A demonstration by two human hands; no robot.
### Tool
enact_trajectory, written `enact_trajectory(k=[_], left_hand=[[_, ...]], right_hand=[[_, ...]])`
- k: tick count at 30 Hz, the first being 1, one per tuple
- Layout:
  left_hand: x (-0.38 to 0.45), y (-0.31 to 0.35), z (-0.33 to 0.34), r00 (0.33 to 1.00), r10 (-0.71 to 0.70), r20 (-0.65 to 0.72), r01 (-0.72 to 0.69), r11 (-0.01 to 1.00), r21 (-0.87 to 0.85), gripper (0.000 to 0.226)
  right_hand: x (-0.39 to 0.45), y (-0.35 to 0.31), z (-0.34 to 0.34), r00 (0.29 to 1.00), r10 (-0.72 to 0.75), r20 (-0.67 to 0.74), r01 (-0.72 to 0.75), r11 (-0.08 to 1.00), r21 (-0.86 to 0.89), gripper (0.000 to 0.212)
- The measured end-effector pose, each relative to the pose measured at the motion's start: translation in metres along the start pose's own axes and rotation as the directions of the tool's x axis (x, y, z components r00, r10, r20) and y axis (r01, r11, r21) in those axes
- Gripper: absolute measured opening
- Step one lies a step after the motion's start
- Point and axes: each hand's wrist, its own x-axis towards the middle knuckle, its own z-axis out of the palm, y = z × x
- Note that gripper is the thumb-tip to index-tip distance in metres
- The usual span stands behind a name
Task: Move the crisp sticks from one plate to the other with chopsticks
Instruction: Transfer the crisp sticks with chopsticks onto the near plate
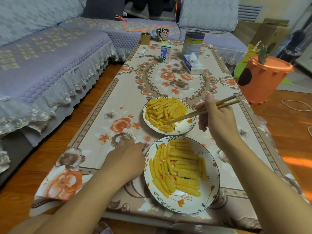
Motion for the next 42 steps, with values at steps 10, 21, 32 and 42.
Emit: enact_trajectory(k=[10, 21, 32, 42], left_hand=[[-0.001, 0.000, 0.000, 1.000, -0.001, 0.006, 0.001, 1.000, 0.009, 0.035], [0.003, 0.001, 0.003, 0.999, 0.002, -0.033, -0.002, 1.000, -0.003, 0.038], [0.006, 0.015, 0.004, 0.992, 0.069, -0.105, -0.073, 0.997, -0.035, 0.032], [0.002, 0.017, 0.005, 0.991, 0.058, -0.123, -0.065, 0.996, -0.059, 0.035]], right_hand=[[0.002, 0.009, -0.001, 0.998, -0.002, 0.067, 0.009, 0.995, -0.102, 0.054], [-0.007, -0.017, -0.010, 0.998, -0.023, -0.055, 0.025, 0.999, 0.030, 0.058], [-0.053, -0.045, -0.067, 0.982, -0.009, -0.190, -0.059, 0.934, -0.352, 0.058], [-0.059, -0.040, -0.069, 0.993, -0.091, -0.080, 0.045, 0.892, -0.451, 0.043]])
